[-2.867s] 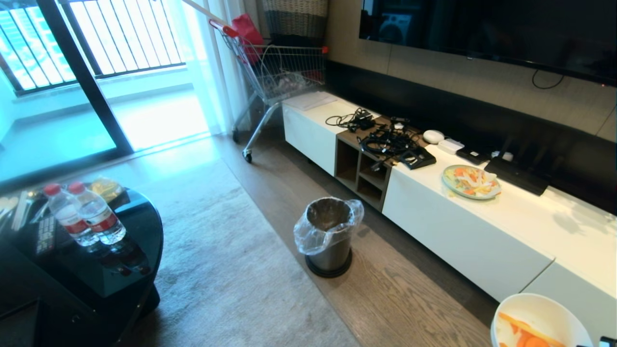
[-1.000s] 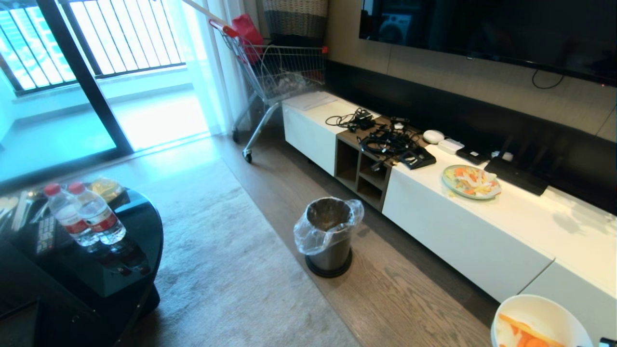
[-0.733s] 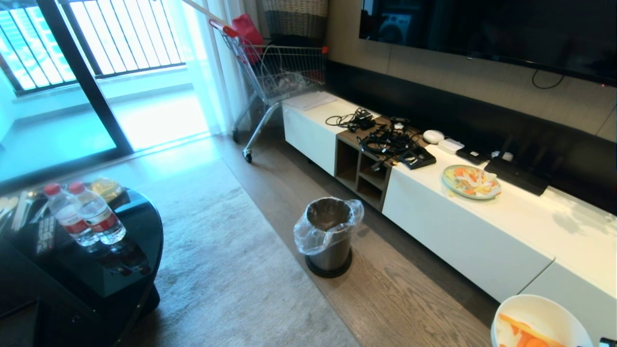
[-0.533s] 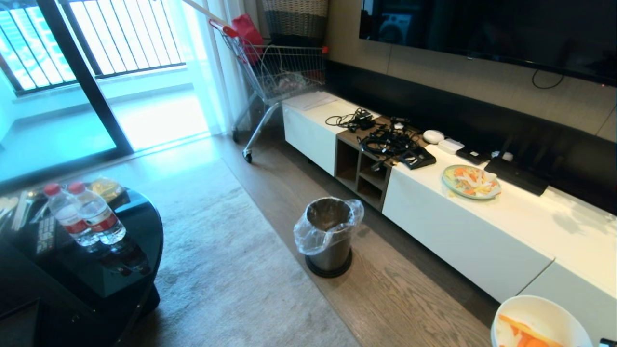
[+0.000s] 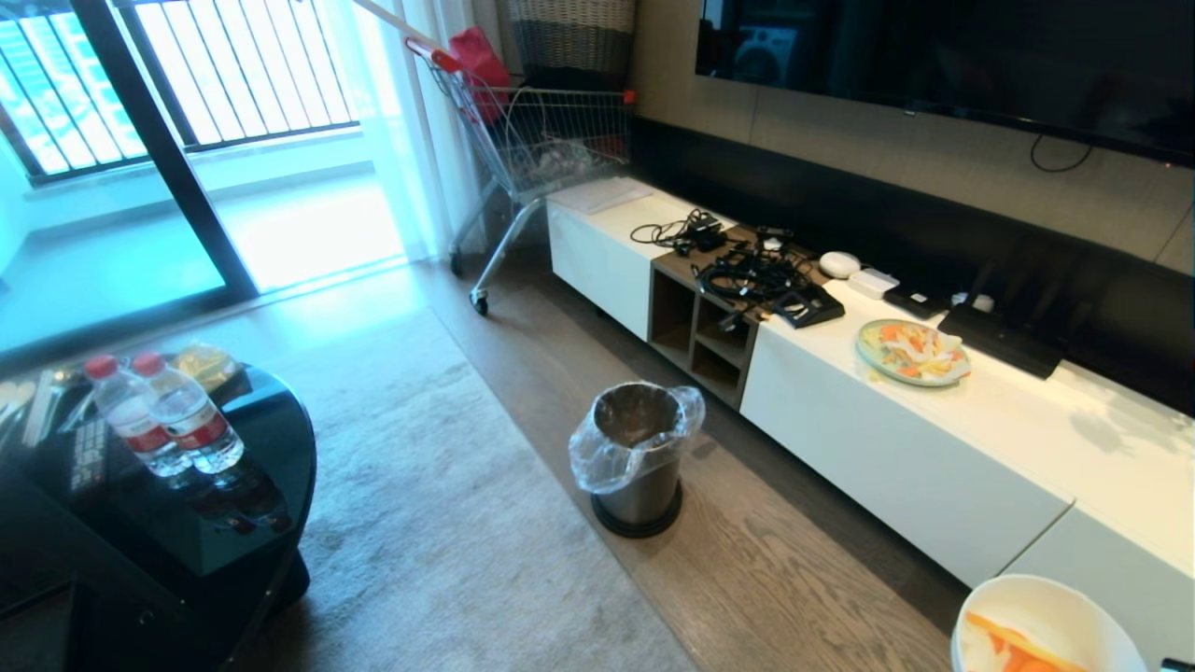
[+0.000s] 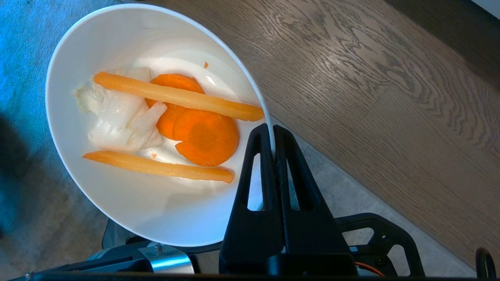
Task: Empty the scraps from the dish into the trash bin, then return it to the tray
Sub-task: Move the bowl over the trash can
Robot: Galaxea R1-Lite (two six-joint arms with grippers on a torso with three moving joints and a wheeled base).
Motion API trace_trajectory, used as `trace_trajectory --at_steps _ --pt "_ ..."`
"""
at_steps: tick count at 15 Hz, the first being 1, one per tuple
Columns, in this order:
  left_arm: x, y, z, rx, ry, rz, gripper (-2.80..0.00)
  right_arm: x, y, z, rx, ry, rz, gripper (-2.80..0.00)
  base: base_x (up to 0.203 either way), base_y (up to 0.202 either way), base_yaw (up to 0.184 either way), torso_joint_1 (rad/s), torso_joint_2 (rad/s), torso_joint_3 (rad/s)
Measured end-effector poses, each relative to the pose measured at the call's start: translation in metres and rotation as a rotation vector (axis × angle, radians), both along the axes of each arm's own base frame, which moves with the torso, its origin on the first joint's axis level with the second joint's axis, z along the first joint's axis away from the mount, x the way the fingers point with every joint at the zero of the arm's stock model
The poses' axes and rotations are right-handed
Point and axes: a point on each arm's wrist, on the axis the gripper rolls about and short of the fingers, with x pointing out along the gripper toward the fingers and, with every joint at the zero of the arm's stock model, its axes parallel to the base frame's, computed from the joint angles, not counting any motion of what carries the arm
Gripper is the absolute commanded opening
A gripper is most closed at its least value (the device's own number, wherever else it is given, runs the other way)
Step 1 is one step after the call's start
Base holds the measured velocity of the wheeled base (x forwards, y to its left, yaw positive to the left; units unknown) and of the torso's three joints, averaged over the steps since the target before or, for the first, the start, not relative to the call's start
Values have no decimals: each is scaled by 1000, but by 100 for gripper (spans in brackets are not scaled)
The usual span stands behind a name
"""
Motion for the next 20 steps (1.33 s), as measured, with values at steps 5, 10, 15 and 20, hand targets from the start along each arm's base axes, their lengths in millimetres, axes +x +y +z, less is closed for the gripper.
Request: trace_trajectory --at_steps 5,10,15,20 --pt "0 0 0 0 0 0 -280 0 0 0 1 -1 0 -280 0 0 0 0 0 0" --pt "0 0 0 0 0 0 -280 0 0 1 2 -3 0 -280 0 0 0 0 0 0" --pt "0 0 0 0 0 0 -280 0 0 1 3 -2 0 -280 0 0 0 0 0 0" --pt "0 0 0 0 0 0 -280 0 0 0 3 -1 0 -280 0 0 0 0 0 0"
